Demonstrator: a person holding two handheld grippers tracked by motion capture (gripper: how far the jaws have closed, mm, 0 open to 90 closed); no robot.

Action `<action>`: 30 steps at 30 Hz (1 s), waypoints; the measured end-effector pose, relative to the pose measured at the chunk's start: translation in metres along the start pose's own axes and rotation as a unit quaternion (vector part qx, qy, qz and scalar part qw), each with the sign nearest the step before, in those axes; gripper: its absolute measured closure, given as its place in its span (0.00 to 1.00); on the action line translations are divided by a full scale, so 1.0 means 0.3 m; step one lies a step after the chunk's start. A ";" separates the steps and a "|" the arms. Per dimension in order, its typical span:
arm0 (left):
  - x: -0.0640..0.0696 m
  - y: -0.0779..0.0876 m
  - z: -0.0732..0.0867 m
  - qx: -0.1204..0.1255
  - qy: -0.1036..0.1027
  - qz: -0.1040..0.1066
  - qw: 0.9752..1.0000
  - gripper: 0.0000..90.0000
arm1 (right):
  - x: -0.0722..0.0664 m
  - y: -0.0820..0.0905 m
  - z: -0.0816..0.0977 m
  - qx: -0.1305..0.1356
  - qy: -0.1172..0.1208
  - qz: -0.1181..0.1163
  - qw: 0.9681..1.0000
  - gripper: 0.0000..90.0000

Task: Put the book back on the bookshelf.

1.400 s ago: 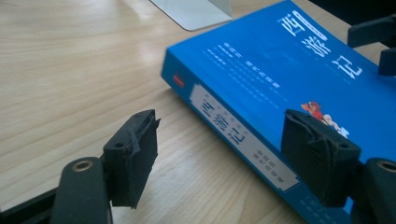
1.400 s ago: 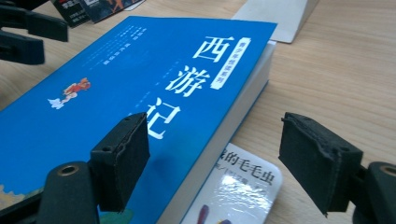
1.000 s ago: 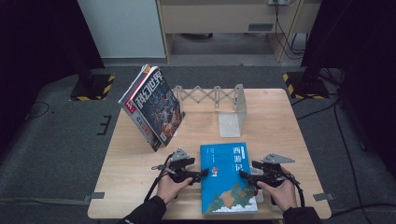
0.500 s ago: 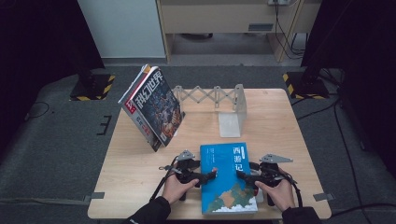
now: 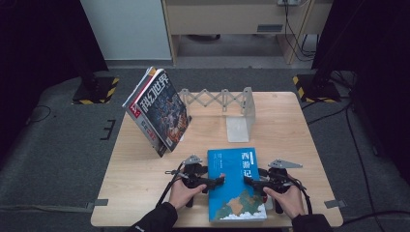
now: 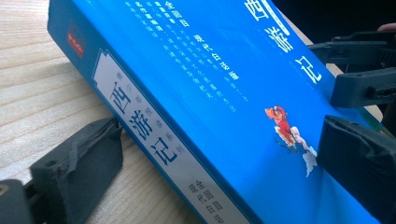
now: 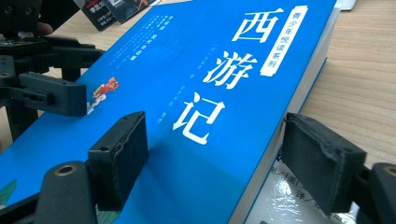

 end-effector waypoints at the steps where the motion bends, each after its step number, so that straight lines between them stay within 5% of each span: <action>1: -0.002 0.002 -0.001 0.002 0.003 0.000 1.000 0.01 | 0.001 0.000 0.000 -0.001 0.000 -0.001 1.000 0.25; 10: -0.002 0.007 -0.007 -0.009 0.026 0.007 1.000 0.10 | 0.001 -0.002 0.001 0.001 -0.001 -0.001 1.000 0.25; 11: -0.001 0.009 -0.008 -0.017 0.042 0.016 0.999 0.12 | 0.001 -0.002 0.000 0.001 -0.001 -0.001 1.000 0.25; 19: 0.008 0.033 -0.017 -0.011 0.052 0.012 0.999 0.23 | 0.003 -0.002 -0.003 -0.001 0.000 -0.003 1.000 0.27; 24: 0.031 0.048 -0.028 -0.003 0.033 0.013 0.999 0.28 | 0.007 0.002 -0.004 -0.001 -0.002 -0.003 1.000 0.27; 27: 0.065 0.052 -0.031 -0.004 0.029 0.051 0.998 0.39 | 0.005 0.001 -0.005 0.007 0.000 -0.001 1.000 0.31; 30: 0.089 0.046 -0.027 -0.015 0.010 0.042 0.999 0.39 | 0.001 -0.001 -0.009 0.008 0.002 -0.007 1.000 0.33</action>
Point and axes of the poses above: each handheld gripper's, and its own axes: y roughly backward along the jaws, z roughly out of its underside, x roughly to its right, the point moved 2 cm from there along -y, roughly forward along the jaws, and after that the axes turned 14 degrees about y, right-handed, at the moved point
